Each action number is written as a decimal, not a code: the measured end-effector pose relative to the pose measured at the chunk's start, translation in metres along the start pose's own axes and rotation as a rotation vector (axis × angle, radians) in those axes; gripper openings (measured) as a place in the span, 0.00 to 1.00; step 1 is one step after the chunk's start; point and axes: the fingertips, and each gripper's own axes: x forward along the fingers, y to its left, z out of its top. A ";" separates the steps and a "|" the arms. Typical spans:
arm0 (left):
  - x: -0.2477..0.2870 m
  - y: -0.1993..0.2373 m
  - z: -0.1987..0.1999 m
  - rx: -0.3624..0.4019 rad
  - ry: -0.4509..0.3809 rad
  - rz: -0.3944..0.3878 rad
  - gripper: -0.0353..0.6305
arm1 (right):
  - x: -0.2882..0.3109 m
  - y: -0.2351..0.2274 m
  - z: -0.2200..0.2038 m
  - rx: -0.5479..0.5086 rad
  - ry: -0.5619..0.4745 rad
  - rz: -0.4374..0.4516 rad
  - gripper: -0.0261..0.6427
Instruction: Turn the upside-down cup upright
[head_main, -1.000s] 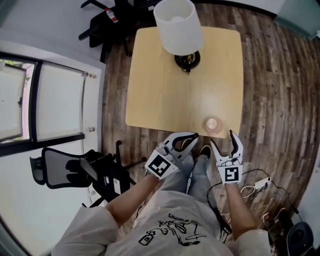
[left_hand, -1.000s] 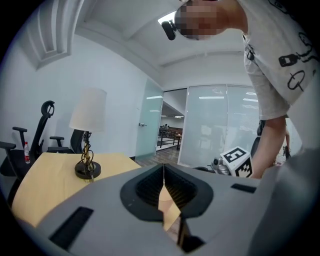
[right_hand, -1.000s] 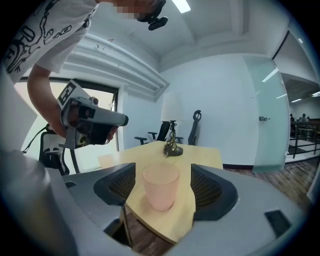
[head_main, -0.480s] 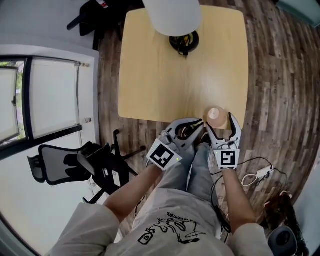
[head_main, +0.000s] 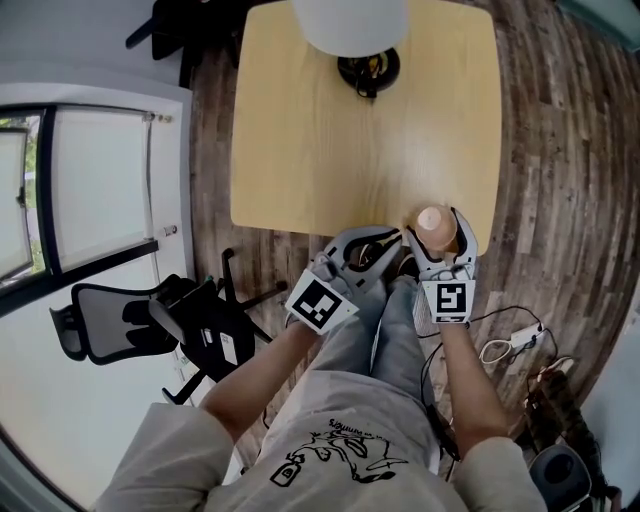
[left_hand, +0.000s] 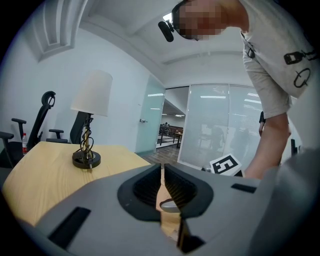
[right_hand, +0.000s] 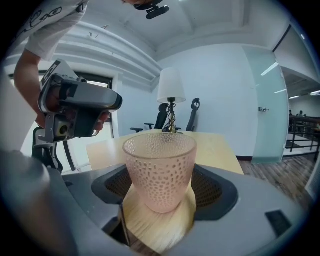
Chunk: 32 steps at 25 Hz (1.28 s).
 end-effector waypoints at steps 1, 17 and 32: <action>-0.001 0.000 -0.002 -0.001 0.006 0.001 0.07 | 0.000 0.000 -0.001 0.002 0.008 0.000 0.58; -0.017 -0.008 0.046 0.065 -0.034 0.016 0.07 | -0.023 -0.012 0.056 -0.019 0.010 -0.023 0.58; -0.037 -0.027 0.121 0.068 -0.098 0.027 0.07 | -0.067 -0.006 0.139 -0.033 -0.021 -0.031 0.58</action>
